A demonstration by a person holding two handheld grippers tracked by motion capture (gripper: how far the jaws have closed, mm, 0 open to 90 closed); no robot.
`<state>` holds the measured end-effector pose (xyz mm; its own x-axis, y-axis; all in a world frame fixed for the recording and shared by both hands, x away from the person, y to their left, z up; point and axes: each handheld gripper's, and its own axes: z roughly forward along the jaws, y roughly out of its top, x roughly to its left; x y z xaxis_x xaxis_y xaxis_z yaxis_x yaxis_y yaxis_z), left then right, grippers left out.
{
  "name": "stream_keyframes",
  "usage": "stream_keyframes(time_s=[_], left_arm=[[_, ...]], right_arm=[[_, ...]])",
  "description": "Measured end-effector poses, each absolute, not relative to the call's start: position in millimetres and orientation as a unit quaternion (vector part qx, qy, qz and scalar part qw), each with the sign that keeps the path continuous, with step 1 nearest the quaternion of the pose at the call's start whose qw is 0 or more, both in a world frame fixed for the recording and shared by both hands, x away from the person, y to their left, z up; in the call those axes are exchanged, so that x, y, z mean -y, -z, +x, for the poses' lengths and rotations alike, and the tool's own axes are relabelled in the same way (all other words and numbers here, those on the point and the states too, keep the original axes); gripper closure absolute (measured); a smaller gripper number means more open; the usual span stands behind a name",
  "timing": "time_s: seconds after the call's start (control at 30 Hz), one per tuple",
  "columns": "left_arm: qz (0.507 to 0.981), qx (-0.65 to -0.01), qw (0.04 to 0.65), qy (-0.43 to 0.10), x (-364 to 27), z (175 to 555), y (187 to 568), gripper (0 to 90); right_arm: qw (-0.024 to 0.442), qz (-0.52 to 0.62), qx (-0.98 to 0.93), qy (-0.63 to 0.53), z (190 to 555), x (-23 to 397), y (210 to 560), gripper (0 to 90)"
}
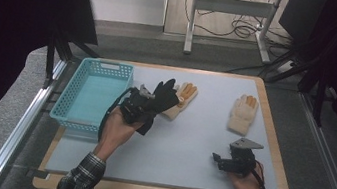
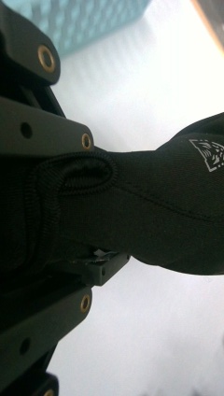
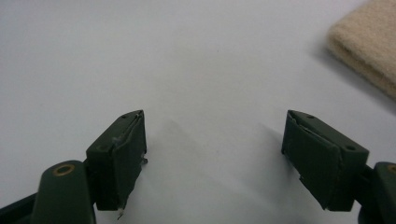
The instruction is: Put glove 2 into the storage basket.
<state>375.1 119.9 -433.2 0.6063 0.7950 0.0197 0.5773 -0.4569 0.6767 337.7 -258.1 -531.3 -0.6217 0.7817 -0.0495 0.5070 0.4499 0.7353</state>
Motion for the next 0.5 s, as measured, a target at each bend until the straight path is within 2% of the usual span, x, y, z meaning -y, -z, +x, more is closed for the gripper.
stream_keyframes(time_s=[0.3, 0.5], left_arm=[[0.808, -0.456, 0.325, -0.181, -168, 393, 419, 61.6], [0.788, -0.498, 0.304, -0.196, -206, 403, 419, 61.4]], right_arm=[[0.195, 0.389, -0.829, -0.352, 338, 258, 531, 21.4], [0.195, 0.389, -0.829, -0.352, 338, 258, 531, 21.4]])
